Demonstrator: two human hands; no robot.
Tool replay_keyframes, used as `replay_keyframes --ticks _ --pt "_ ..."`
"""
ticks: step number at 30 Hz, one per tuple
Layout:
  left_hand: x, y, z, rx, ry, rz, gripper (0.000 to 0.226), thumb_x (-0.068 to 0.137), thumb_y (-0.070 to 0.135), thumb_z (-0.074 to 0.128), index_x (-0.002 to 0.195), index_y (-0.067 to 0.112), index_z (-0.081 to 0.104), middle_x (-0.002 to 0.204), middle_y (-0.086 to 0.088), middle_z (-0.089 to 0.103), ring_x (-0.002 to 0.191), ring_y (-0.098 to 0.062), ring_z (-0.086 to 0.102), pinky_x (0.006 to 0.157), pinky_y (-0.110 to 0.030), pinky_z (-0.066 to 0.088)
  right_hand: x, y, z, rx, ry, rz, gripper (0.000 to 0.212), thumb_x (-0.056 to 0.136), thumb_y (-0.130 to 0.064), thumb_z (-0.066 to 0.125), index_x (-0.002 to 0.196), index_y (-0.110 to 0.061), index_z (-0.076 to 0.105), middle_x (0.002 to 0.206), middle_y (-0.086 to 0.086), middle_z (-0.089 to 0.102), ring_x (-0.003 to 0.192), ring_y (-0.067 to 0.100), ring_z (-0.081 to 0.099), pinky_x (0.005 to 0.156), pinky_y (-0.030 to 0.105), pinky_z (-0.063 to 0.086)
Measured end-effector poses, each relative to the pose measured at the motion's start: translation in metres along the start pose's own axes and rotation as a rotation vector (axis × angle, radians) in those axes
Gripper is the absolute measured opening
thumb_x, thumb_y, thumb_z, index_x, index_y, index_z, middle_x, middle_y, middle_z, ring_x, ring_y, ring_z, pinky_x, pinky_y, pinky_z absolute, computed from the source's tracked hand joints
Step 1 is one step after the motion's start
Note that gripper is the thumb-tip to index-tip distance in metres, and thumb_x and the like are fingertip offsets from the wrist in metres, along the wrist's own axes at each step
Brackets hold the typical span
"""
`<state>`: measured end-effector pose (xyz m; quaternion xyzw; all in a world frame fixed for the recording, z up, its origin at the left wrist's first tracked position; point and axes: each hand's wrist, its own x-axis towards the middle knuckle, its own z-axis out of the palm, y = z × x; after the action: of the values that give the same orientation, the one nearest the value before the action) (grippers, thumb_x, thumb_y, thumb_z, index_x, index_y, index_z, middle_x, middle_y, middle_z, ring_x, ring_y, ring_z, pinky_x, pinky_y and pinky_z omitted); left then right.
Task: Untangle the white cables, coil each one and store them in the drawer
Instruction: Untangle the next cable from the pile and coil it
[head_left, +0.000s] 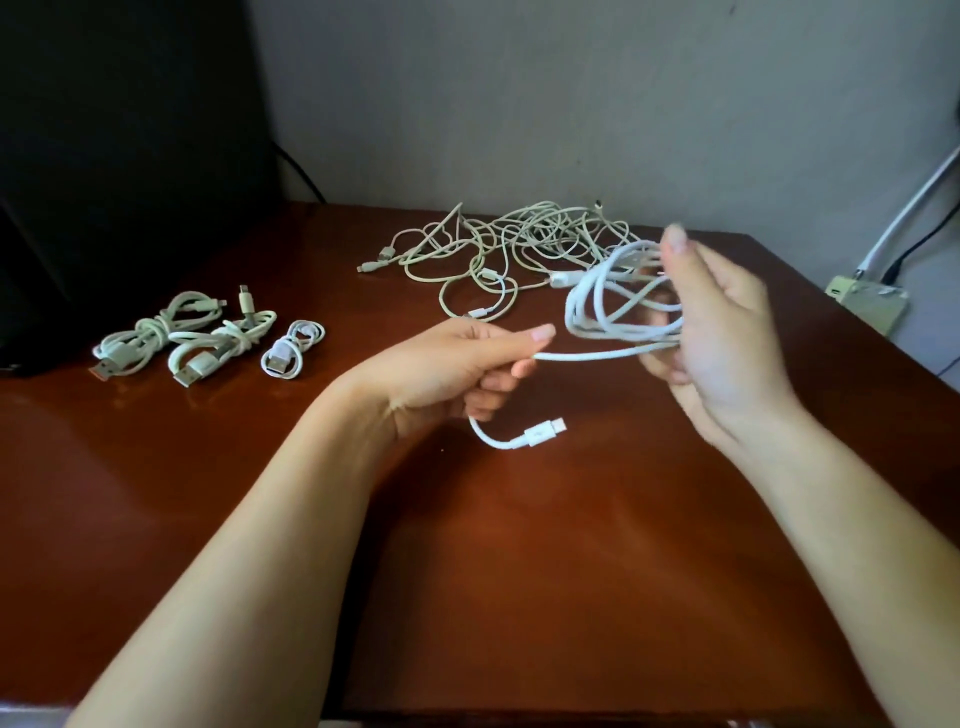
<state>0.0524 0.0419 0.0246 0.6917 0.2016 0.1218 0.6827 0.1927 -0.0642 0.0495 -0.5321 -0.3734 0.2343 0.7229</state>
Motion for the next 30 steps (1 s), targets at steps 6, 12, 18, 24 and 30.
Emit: replay_keyframes --ticks 6,12,18,24,30 --pt "0.002 0.000 -0.008 -0.064 0.240 -0.029 0.042 0.073 0.040 0.067 0.049 0.022 0.037 0.043 0.008 0.024 0.037 -0.006 0.019 0.044 -0.020 0.016 -0.006 0.003 0.002 -0.170 -0.304 0.039 0.032 0.099 -0.025 0.042 0.074 -0.008 0.052 0.056 0.010 0.038 0.036 0.007 0.026 0.034 0.011 0.018" --pt "0.002 0.001 -0.018 -0.136 0.472 0.037 0.048 0.089 0.031 0.064 0.055 0.020 0.032 0.046 0.008 0.019 0.040 -0.007 0.013 0.043 -0.022 0.012 -0.008 0.009 0.000 -0.642 -0.452 -0.113 0.043 0.096 -0.026 0.052 0.063 0.001 0.051 0.053 0.022 0.055 0.032 0.019 0.045 0.036 0.016 0.031" --pt "0.000 0.007 -0.012 -0.083 0.512 0.228 0.046 0.093 0.028 0.061 0.057 0.017 0.034 0.045 0.007 0.019 0.042 -0.009 0.013 0.046 -0.025 0.011 -0.001 0.013 -0.004 -0.866 -0.363 -0.205 0.049 0.095 -0.025 0.054 0.062 0.010 0.049 0.048 0.018 0.056 0.027 0.009 0.040 0.043 0.018 0.033" --pt "-0.004 0.015 0.005 0.059 0.292 0.384 0.041 0.098 0.026 0.048 0.061 0.012 0.055 0.044 0.007 0.030 0.039 -0.006 0.023 0.039 -0.015 0.020 0.012 0.026 -0.016 -0.991 -0.166 -0.300 0.052 0.096 -0.026 0.054 0.048 -0.010 0.042 0.035 -0.011 0.048 0.044 0.011 0.051 0.058 0.016 0.034" --pt "-0.006 0.014 0.025 0.199 -0.038 0.361 0.028 0.100 0.014 0.043 0.103 -0.003 0.066 0.042 0.004 0.049 0.033 -0.007 0.026 0.036 -0.015 0.020 0.027 0.033 -0.028 -0.909 0.104 -0.297 0.047 0.096 -0.032 0.054 0.053 -0.013 0.054 0.037 -0.011 0.049 0.043 0.008 0.052 0.067 0.028 0.033"
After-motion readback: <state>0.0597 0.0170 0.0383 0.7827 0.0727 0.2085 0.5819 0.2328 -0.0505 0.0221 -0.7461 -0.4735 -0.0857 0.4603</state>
